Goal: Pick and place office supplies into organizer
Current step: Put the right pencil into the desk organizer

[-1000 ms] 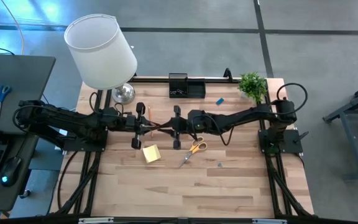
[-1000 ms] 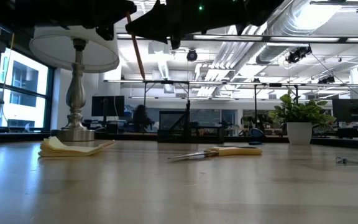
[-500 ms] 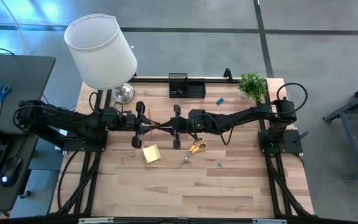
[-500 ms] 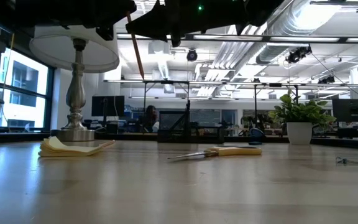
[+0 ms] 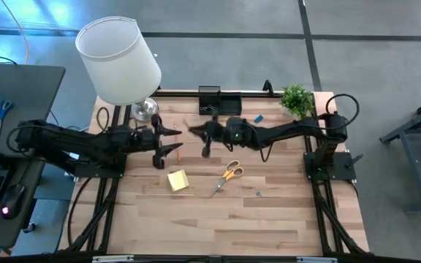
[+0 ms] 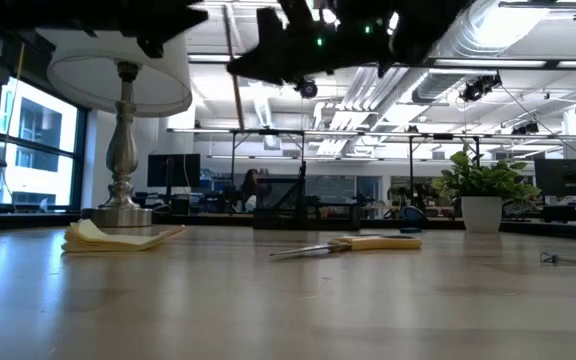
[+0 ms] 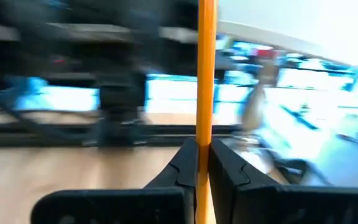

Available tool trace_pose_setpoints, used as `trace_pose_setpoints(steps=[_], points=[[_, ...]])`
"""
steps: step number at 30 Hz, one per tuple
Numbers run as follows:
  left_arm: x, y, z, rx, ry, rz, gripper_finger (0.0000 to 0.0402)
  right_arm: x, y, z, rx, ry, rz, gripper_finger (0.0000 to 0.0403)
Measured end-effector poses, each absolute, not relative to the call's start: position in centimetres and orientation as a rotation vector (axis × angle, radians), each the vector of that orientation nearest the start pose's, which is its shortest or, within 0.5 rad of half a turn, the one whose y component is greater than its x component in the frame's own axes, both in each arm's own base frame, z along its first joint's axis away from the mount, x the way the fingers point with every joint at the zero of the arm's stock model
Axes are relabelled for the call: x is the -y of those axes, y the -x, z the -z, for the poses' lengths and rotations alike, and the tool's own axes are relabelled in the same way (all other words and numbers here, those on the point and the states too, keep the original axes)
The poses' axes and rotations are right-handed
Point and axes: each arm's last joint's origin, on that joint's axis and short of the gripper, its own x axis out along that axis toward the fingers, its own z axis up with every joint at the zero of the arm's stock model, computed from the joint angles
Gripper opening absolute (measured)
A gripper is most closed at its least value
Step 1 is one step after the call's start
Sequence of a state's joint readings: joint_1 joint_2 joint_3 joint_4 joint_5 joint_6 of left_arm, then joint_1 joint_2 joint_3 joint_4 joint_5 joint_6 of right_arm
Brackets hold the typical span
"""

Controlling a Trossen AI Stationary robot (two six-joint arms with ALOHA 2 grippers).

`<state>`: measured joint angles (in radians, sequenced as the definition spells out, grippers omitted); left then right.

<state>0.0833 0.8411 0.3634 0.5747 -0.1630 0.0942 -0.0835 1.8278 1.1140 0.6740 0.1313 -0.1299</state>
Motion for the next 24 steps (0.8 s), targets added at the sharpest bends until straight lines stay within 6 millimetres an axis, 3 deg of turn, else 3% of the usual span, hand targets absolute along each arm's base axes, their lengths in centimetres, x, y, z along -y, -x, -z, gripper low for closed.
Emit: trace_pose_setpoints(steps=[6,16,24], points=[[-1.9,-16.7,-25.8,0.094,-0.086,-0.272,0.0203,7.1,-39.4,-23.8,0.054,0.133,0.351,0.0002],[-1.6,-16.5,-24.5,0.014,-0.081,-0.165,0.0204,16.8,-37.2,-23.2,0.081,0.132,0.504,0.0003],[-1.6,-16.4,-23.6,0.008,-0.081,-0.163,0.0204,23.0,-37.9,-21.6,0.081,0.122,0.487,0.0005]])
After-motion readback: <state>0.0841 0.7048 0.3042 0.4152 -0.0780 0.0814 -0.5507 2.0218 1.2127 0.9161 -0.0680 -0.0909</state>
